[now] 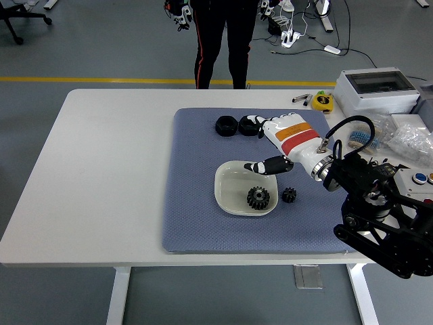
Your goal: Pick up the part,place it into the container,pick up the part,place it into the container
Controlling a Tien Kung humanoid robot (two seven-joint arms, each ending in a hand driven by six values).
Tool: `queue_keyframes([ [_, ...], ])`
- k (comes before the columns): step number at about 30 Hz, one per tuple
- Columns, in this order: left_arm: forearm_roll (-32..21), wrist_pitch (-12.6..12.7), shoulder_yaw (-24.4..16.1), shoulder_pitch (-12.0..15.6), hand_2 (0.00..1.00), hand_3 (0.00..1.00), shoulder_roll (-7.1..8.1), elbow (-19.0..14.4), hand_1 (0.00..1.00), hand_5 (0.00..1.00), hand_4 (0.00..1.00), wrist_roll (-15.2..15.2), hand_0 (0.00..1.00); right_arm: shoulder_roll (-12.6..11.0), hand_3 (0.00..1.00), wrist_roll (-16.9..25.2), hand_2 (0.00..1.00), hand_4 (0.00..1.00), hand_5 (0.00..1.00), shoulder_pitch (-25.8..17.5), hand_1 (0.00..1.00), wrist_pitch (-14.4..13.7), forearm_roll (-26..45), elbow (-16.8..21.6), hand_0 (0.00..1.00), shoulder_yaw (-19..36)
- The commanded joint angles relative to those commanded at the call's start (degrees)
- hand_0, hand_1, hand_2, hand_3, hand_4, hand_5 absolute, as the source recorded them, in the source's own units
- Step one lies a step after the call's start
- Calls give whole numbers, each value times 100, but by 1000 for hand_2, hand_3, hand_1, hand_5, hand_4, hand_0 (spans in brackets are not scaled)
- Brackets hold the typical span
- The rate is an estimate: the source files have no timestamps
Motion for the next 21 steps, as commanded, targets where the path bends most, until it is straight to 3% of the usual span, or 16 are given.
queue_keyframes([
  [2, -18, 3, 9, 1, 697, 616, 4, 0, 632, 642, 628, -5, 668, -104, 835, 28, 571, 936, 483, -21, 301, 182, -28, -26, 210, 35],
  [7, -58, 15, 25, 9, 697, 616, 4, 6, 632, 642, 628, -21, 668, -420, 835, 213, 571, 936, 483, -182, 301, 603, -19, -48, 210, -3],
  [8, -59, 16, 24, 12, 697, 616, 2, 6, 633, 642, 628, -22, 668, -447, 665, 245, 579, 927, 477, -220, 298, 634, -9, -57, 209, -20],
  [13, 3, 14, -14, 22, 697, 616, -16, 9, 633, 642, 628, -5, 668, -393, 665, 361, 579, 927, 477, -394, 298, 590, 143, -292, 209, -87],
  [14, 19, 14, -21, 23, 698, 616, -19, 9, 633, 643, 628, -2, 668, -364, 583, 380, 601, 921, 473, -427, 314, 555, 168, -366, 227, -105],
  [21, 48, 11, -43, 29, 698, 616, -25, 9, 634, 645, 627, 2, 668, -269, 564, 450, 576, 915, 471, -482, 306, 468, 320, -721, 224, -187],
])
